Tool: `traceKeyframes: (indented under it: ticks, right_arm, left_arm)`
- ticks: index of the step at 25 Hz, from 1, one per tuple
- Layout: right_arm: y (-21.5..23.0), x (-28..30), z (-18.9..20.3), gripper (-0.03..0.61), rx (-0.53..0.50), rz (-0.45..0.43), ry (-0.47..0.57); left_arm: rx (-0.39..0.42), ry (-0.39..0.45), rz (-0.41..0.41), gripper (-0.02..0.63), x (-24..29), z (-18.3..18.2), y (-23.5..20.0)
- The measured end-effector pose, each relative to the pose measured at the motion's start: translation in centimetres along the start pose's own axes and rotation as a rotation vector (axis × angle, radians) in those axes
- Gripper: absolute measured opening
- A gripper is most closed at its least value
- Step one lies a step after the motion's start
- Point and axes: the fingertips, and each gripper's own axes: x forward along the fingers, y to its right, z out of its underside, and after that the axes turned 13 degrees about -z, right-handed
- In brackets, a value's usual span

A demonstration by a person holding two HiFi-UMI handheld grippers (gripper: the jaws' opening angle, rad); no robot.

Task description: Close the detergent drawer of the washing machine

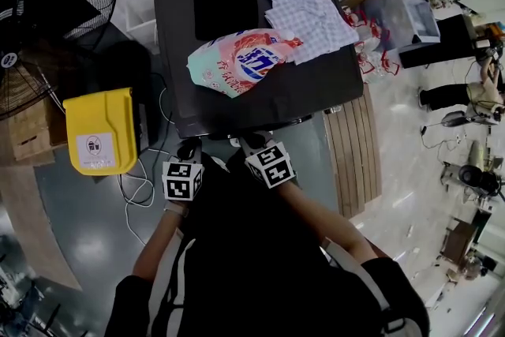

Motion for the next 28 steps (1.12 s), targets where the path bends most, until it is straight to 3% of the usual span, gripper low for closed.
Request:
traceKeyframes:
  ticks: [8, 17, 28]
  right_arm:
    - [0.0, -0.2, -0.3, 0.014, -0.027, -0.014, -0.012]
    - [0.1, -1.3, -0.7, 0.014, -0.021, -0.005, 0.005]
    - [-3.4, -3.5, -4.1, 0.014, -0.047, -0.110, 0.044]
  left_arm:
    - [0.014, -0.019, 0.012, 0.009, 0.9, 0.0, 0.3]
    - [-0.057, 0.014, -0.002, 0.011, -0.4, -0.8, 0.4]
    - [-0.147, 0.141, -0.017, 0.011, -5.2, -4.7, -0.2]
